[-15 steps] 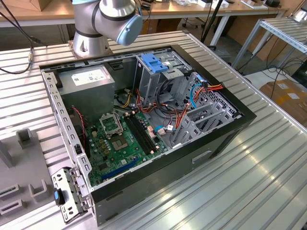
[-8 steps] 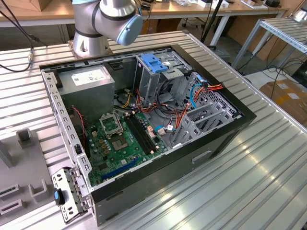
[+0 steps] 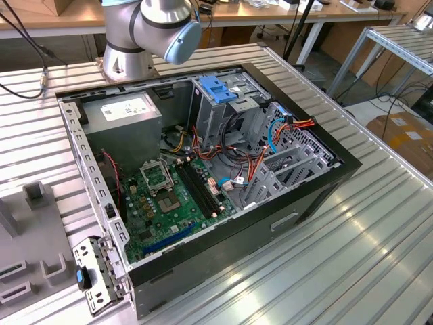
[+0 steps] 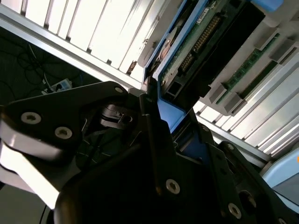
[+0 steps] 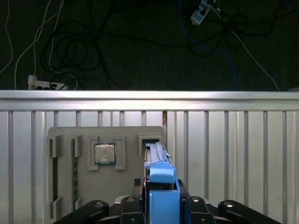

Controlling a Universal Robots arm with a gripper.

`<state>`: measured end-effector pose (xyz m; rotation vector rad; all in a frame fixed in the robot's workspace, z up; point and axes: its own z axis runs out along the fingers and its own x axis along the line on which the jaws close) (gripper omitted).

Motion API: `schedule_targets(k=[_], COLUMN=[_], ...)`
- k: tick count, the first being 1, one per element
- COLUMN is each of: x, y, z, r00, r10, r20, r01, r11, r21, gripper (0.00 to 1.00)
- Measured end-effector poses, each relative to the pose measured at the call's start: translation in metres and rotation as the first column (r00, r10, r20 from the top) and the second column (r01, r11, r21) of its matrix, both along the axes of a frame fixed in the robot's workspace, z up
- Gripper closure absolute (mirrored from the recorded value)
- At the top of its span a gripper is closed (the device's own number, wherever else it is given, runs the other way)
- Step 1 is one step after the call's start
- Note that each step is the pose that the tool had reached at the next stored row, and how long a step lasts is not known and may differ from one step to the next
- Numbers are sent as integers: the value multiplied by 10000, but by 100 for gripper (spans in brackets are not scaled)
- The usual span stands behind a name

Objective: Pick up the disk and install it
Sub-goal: 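Pick up the disk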

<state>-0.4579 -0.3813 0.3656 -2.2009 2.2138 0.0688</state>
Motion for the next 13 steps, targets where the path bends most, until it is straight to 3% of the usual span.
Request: schedule_targets(k=[9, 13], x=[0, 0], y=[0, 0], z=[7, 51], r00=[10000, 10000], r10=[0, 0], r20=[-2, -2], r01=[0, 0], r11=[10000, 10000], r21=[-1, -1], gripper=[63, 63])
